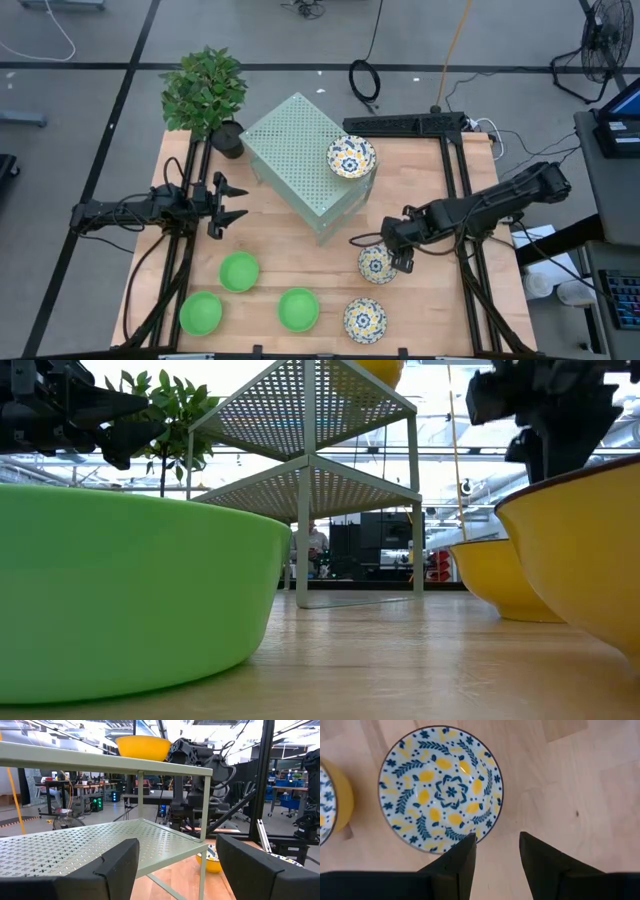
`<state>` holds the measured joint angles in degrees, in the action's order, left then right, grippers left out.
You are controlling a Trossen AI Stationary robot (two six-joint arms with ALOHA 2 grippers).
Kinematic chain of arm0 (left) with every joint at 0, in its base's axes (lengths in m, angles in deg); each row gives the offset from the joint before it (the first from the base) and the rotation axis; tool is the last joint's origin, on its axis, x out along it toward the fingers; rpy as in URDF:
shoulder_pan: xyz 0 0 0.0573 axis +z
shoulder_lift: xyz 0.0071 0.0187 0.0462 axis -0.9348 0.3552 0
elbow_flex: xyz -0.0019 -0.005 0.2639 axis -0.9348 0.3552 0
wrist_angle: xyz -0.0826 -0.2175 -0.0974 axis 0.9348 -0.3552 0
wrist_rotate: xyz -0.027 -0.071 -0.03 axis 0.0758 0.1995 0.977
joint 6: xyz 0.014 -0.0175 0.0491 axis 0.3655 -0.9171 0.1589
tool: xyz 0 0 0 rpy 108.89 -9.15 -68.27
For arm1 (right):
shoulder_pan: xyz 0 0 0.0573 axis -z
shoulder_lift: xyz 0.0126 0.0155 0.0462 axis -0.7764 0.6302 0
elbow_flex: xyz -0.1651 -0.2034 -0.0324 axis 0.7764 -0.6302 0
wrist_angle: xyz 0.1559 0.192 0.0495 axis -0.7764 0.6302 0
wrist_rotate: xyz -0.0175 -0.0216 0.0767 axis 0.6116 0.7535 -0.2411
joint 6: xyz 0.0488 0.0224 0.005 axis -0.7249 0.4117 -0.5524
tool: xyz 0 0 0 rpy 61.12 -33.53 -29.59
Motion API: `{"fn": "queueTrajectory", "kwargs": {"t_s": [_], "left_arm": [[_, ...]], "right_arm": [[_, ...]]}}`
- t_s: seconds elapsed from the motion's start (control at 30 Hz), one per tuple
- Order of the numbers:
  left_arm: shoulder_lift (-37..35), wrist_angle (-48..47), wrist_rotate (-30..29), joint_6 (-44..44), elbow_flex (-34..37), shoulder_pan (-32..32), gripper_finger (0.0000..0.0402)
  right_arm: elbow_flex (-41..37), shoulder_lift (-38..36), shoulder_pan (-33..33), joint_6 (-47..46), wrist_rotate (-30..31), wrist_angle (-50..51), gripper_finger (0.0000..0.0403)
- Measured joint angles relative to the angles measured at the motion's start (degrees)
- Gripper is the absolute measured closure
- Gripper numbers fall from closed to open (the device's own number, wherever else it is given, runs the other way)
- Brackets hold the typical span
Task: Pick & Place Mini bowls
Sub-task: Stack the bottom yellow patterned bowl on the yellow patterned bowl on the shelf
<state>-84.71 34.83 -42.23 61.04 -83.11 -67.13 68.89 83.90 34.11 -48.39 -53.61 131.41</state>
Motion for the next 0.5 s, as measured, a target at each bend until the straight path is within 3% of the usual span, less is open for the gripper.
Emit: {"fn": "queueTrajectory", "kwargs": {"t_s": [0.2,0.5], "left_arm": [[0.0,0.0,0.0,0.0,0.0,0.0,0.0133],[0.0,0.0,0.0,0.0,0.0,0.0,0.0133]], "right_arm": [[-4.2,0.0,0.0,-0.6,0.2,-6.8,0.0261],[-7.4,0.0,0.0,-1.2,4.6,-8.9,0.0261]]}}
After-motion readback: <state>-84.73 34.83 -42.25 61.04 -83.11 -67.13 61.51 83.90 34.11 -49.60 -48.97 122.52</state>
